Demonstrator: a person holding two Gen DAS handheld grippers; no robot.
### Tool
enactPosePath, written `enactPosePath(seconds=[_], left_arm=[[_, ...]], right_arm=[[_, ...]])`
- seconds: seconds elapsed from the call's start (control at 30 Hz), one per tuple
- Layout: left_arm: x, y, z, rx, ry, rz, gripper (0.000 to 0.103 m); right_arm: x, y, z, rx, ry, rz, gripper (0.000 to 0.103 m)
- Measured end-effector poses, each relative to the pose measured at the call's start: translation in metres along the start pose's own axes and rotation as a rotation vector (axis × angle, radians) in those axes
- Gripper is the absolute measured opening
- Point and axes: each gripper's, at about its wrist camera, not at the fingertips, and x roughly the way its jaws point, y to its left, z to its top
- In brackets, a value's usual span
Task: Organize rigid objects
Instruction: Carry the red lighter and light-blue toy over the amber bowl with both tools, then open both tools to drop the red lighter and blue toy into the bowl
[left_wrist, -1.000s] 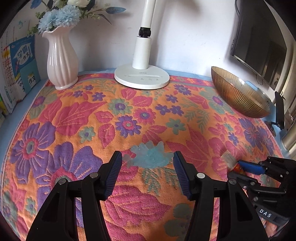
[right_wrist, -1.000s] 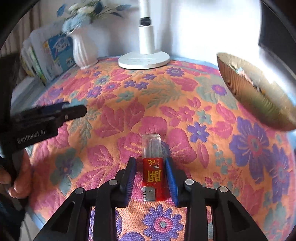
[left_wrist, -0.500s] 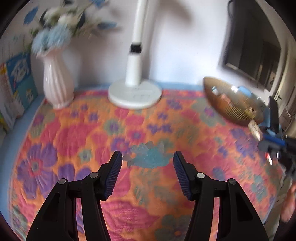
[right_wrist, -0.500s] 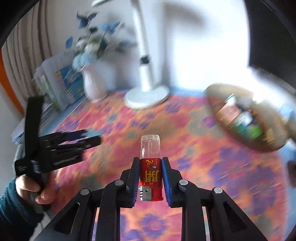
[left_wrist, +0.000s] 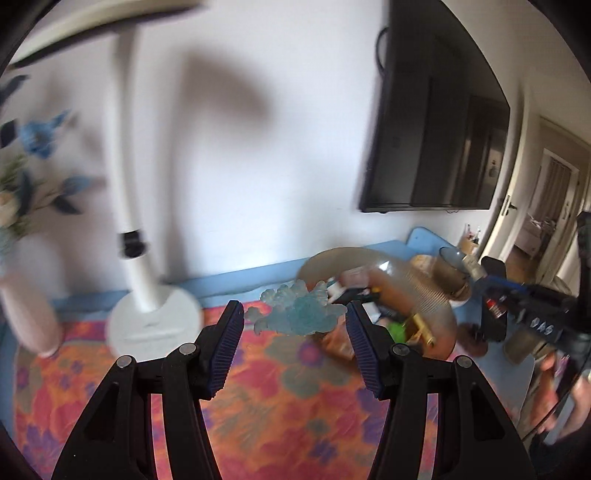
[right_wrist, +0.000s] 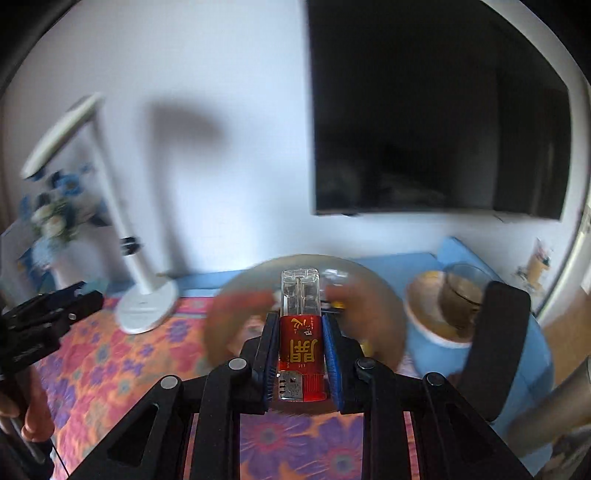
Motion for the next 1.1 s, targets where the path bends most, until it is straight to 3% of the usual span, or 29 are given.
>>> enactPosePath(seconds=[0.1, 0.3, 0.5, 0.53, 0.57, 0.63, 0.67, 0.9, 1.1], left_arm=[[0.031, -0.016, 0.0, 0.006, 0.044, -0.026, 0.055], [0.079, -0.05, -0.012, 0.039, 0.111, -0.09, 0.055], [0.098, -0.069, -0.016, 0.054, 0.138, -0.11, 0.056], [0.097, -0.069, -0.014, 0.047, 0.136, -0.122, 0.064], [0.096, -0.068, -0.013, 0.041, 0.135, -0.123, 0.076], [0.086, -0.064, -0.011, 0.037, 0.108, -0.104, 0.077], [0.083, -0.062, -0.01, 0.038, 0.108, -0.104, 0.077], [0.032, -0.031, -0.004, -0.027, 0.07, -0.073, 0.077], [-0.036, -0.006, 0.001, -0.044, 0.002, -0.014, 0.077]], right_arm=[[0.026, -0.021, -0.002, 0.055, 0.061, -0.045, 0.022], [0.076, -0.054, -0.009, 0.153, 0.161, -0.011, 0.022], [0.093, -0.058, -0.01, 0.176, 0.176, 0.036, 0.022], [0.095, -0.059, -0.009, 0.18, 0.173, 0.048, 0.024], [0.095, -0.058, -0.008, 0.183, 0.171, 0.063, 0.027], [0.093, -0.056, -0.008, 0.187, 0.171, 0.063, 0.052], [0.09, -0.057, -0.009, 0.187, 0.16, 0.054, 0.054], [0.059, -0.05, -0.01, 0.202, 0.13, 0.1, 0.054], [0.02, -0.005, -0.003, 0.132, 0.096, 0.165, 0.055]])
